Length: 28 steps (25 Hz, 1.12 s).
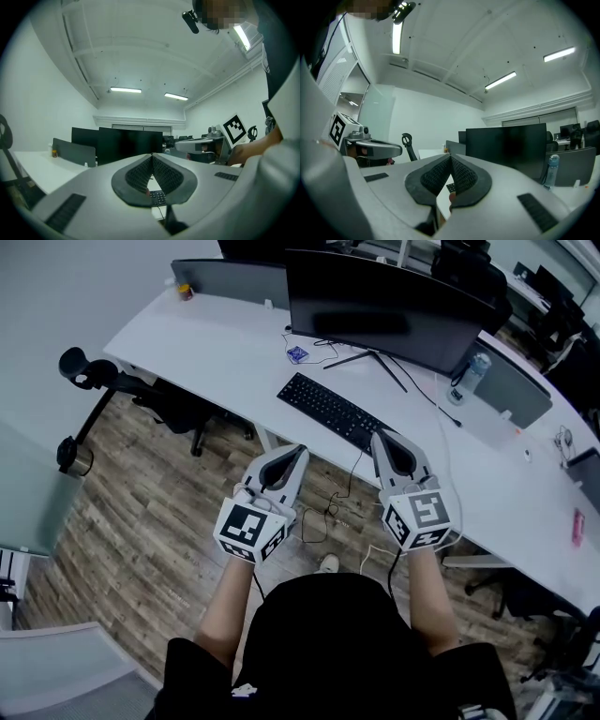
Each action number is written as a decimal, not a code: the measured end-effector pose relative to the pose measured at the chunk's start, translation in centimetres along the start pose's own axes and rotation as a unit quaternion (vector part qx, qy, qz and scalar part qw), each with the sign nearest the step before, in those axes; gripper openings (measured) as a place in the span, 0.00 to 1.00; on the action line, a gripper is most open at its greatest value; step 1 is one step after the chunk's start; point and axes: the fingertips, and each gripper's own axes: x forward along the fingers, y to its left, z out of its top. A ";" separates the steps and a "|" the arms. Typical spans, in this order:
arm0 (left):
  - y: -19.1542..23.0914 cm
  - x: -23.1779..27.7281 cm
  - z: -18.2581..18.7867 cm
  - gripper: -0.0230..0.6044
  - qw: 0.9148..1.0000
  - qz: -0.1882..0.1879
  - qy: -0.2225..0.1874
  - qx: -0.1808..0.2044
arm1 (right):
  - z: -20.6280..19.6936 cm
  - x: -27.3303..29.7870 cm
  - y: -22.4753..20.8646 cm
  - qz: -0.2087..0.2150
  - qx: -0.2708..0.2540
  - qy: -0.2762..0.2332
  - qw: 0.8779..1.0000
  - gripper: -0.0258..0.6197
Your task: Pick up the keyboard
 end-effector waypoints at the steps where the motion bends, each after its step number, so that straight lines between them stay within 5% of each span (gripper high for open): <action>1: 0.1 0.4 -0.1 0.05 1.000 0.002 0.001 -0.001 | -0.1 0.1 -0.3 0.001 0.000 0.001 1.000 0.05; 28: 0.5 5.7 -3.0 0.05 0.999 0.007 0.042 -0.017 | -3.6 1.7 -6.7 -0.010 0.043 0.025 0.999 0.05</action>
